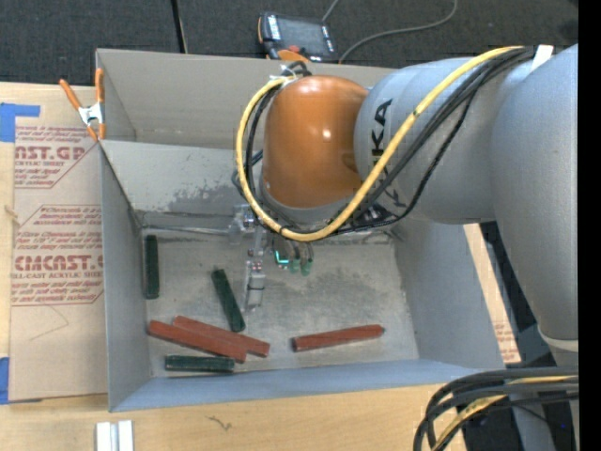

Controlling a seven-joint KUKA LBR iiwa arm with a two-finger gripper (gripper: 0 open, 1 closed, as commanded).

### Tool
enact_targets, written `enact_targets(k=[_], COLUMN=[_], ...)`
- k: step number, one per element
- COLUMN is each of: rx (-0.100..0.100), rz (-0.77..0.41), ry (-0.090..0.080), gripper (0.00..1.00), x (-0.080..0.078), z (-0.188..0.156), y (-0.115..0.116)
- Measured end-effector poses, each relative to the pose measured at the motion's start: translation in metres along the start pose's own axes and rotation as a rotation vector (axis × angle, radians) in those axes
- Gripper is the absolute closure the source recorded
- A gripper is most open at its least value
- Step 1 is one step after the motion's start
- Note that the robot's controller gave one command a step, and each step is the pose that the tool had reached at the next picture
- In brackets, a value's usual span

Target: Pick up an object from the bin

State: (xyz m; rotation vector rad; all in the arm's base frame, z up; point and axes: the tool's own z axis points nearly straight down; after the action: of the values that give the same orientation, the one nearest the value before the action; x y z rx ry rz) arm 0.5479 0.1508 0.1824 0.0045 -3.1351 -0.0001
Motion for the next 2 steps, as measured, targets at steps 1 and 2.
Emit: enact_targets(k=[1,2], rx=[0.0,-0.001], rz=[-0.022,0.209], ry=[0.002,-0.006], gripper=[0.0,0.0], x=[0.058,0.064], z=[0.117,0.083], y=[0.07,0.047])
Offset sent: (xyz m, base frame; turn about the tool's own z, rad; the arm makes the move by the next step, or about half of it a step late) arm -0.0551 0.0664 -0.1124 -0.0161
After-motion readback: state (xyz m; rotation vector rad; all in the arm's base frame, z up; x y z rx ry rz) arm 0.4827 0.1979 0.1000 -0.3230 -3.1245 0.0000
